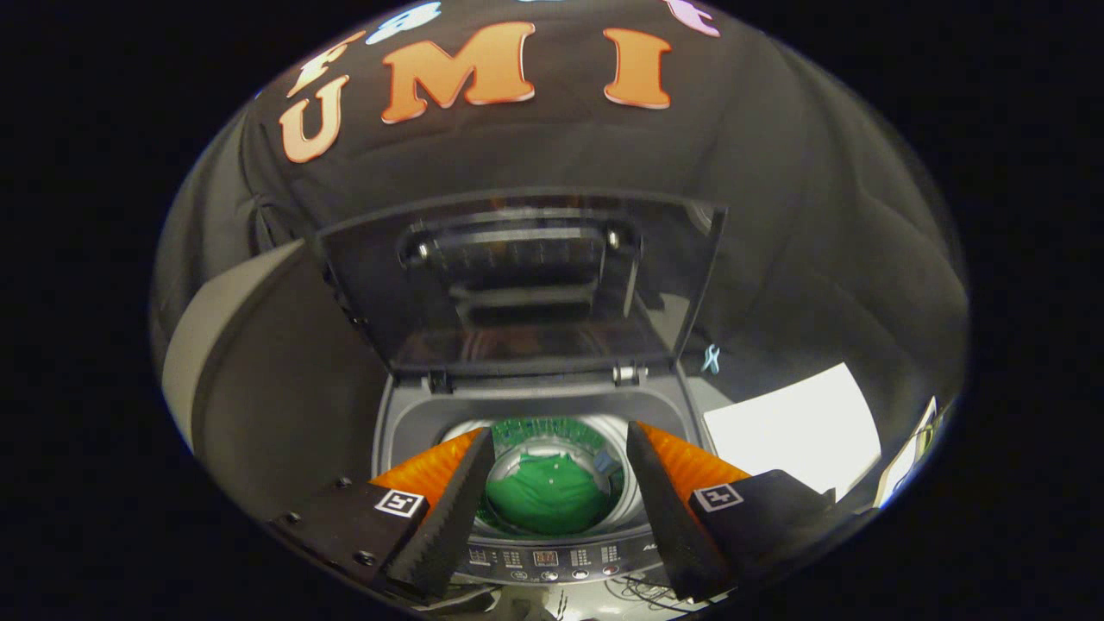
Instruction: Put the clothes into the washing machine and then close the washing machine lid.
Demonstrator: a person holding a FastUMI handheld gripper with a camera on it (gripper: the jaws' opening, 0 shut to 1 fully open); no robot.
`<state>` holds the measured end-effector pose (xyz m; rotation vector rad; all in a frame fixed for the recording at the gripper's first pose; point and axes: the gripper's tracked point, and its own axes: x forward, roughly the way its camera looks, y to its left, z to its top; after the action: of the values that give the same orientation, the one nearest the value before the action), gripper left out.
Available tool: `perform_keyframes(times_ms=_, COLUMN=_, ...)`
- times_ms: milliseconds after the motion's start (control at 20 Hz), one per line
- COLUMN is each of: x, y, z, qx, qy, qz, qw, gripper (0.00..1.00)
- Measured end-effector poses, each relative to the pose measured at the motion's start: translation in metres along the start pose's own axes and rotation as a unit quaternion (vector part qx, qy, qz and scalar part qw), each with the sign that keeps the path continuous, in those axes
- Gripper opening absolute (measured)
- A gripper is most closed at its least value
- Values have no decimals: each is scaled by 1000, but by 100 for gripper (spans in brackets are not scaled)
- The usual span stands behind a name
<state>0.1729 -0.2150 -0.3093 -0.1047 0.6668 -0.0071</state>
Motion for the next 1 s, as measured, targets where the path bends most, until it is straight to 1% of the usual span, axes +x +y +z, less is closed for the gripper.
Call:
perform_keyframes(times_ms=100, x=-13, y=8, z=37, qx=6, qy=-33, qz=5, qw=999, gripper=97)
perform_keyframes(times_ms=300, x=-26, y=22, z=101, qx=38, qy=-84, qz=15, qw=996, gripper=97)
perform_keyframes(times_ms=450, x=-24, y=18, z=146, qx=30, qy=-116, qz=-2, qw=993, gripper=97)
perform_keyframes(times_ms=550, x=-13, y=18, z=170, qx=20, qy=-131, qz=-4, qw=991, gripper=98)
perform_keyframes(times_ms=700, x=18, y=18, z=187, qx=12, qy=-123, qz=-2, qw=992, gripper=98)
perform_keyframes(times_ms=800, x=44, y=18, z=187, qx=16, qy=-105, qz=1, qw=994, gripper=98)
perform_keyframes(times_ms=1000, x=76, y=29, z=192, qx=26, qy=-102, qz=12, qw=994, gripper=98)
